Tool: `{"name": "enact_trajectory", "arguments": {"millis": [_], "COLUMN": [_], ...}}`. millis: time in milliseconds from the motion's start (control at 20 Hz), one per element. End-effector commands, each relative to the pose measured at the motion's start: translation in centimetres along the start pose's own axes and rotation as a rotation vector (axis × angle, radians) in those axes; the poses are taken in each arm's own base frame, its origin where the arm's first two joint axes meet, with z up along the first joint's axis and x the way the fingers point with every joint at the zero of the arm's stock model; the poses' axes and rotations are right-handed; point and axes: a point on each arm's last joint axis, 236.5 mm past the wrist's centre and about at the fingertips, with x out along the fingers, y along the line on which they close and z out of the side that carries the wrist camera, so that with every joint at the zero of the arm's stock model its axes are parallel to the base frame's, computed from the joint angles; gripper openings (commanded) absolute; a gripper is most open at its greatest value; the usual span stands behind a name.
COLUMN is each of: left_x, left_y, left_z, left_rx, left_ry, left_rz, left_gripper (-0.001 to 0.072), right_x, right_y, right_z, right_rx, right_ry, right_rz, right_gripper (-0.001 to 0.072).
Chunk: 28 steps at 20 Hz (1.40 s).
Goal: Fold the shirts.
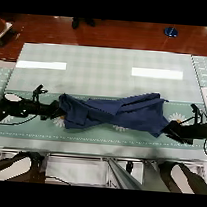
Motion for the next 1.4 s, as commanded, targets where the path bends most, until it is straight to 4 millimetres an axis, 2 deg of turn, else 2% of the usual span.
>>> {"name": "enact_trajectory", "arguments": {"millis": [0,100,250,300,350,450,550,600,650,700,800,850,900,950,1000,1050,1100,1200,1250,1350], "left_x": [0.1,0.1,0.1,0.1,0.1,0.0,-0.8,-1.9,-3.8,-6.9,-15.6,-20.4,-25.6,-30.5,-34.7,-38.9,-42.2,-47.5,-49.4,-52.1], "left_y": [0.1,0.1,0.1,-0.1,-0.3,-1.1,-3.1,-4.9,-7.5,-11.1,-19.2,-23.0,-26.7,-30.0,-32.8,-35.3,-37.1,-39.1,-39.3,-38.7], "left_z": [0.1,0.2,0.3,0.4,0.5,0.9,2.0,3.3,5.0,7.2,10.7,11.3,11.2,10.2,8.4,5.9,3.4,-1.7,-3.9,-7.4], "left_rx": [0.008,0.007,0.007,0.001,-0.006,-0.019,0.013,0.034,0.072,0.134,0.261,0.348,0.446,0.546,0.637,0.73,0.807,0.95,1.007,1.06], "left_ry": [-0.006,-0.008,-0.014,-0.017,-0.022,-0.037,-0.067,-0.099,-0.155,-0.245,-0.468,-0.582,-0.704,-0.818,-0.911,-1.005,-1.086,-1.256,-1.343,-1.497], "left_rz": [0.005,0.005,0.007,-0.001,-0.012,-0.045,-0.101,-0.142,-0.199,-0.276,-0.428,-0.48,-0.512,-0.53,-0.546,-0.558,-0.559,-0.474,-0.39,-0.218], "left_gripper": [0.0016,0.0017,0.0017,0.0017,0.0017,0.0016,0.0016,0.0016,0.0016,0.0016,0.0016,0.0016,0.0016,0.0016,0.0016,0.0016,0.0016,0.0016,0.0016,0.0016], "right_x": [1.1,1.9,4.0,4.8,5.5,6.0,4.0,1.9,-1.3,-5.1,-15.1,-20.7,-25.5,-30.2,-33.9,-37.2,-40.2,-44.4,-46.0,-48.0], "right_y": [0.9,1.3,2.1,2.9,4.0,6.8,9.9,11.6,13.8,16.1,21.4,24.0,26.1,27.8,29.0,29.8,30.3,30.1,29.6,28.1], "right_z": [1.0,2.2,2.5,2.5,2.7,3.6,6.0,7.6,9.5,11.5,14.6,15.0,14.5,13.2,11.5,9.5,7.1,2.4,0.1,-3.5], "right_rx": [0.034,0.053,0.036,0.012,-0.007,-0.063,-0.156,-0.203,-0.263,-0.328,-0.461,-0.534,-0.6,-0.663,-0.714,-0.759,-0.799,-0.85,-0.862,-0.85], "right_ry": [0.005,-0.011,0.031,0.043,0.051,0.039,-0.018,-0.06,-0.124,-0.211,-0.443,-0.566,-0.668,-0.767,-0.852,-0.938,-1.026,-1.174,-1.241,-1.339], "right_rz": [0.059,0.094,0.119,0.133,0.155,0.213,0.25,0.27,0.292,0.303,0.317,0.322,0.323,0.314,0.306,0.292,0.278,0.232,0.204,0.149], "right_gripper": [0.0404,0.0404,0.0404,0.04,0.0342,0.005,0.0023,0.0023,0.0023,0.0023,0.0023,0.0023,0.0023,0.0023,0.0023,0.0023,0.0023,0.0023,0.0023,0.0023]}}
